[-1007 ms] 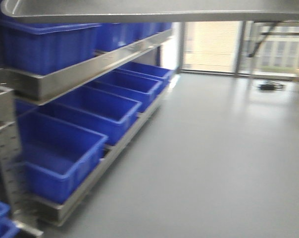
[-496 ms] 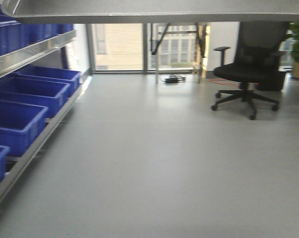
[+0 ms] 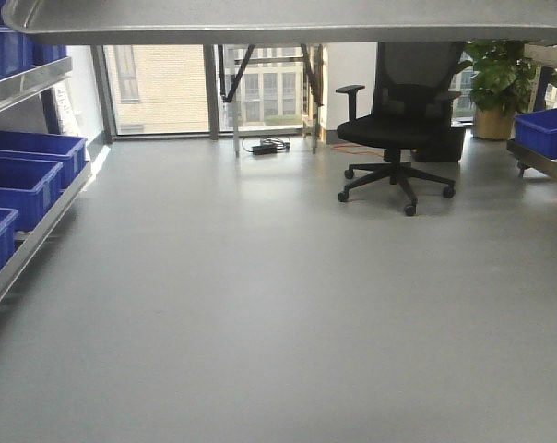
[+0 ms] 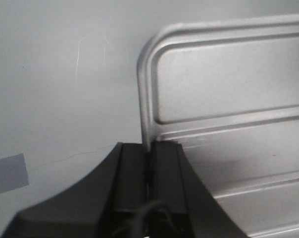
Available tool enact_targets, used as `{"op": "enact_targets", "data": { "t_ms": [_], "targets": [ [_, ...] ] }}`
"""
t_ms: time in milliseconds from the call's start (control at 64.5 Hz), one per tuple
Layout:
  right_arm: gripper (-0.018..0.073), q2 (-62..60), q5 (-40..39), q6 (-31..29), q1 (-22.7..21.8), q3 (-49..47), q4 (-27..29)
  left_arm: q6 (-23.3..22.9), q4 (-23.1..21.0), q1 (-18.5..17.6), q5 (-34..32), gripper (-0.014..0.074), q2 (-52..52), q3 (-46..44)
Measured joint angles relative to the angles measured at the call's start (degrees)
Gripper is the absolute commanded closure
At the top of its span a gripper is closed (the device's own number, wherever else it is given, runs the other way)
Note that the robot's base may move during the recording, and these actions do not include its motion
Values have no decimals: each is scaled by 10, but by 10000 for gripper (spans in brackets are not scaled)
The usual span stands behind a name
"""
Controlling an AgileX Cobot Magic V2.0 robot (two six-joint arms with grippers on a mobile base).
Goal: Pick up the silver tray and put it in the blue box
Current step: 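Hold the silver tray raised while the base drives to the blue bins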
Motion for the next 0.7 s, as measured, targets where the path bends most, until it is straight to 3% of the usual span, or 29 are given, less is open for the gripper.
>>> {"op": "enact_targets", "data": {
  "t_ms": [697],
  "targets": [
    [503,0,0,0,0,0,0,0,0,0,1,694,0,0]
  ]
}}
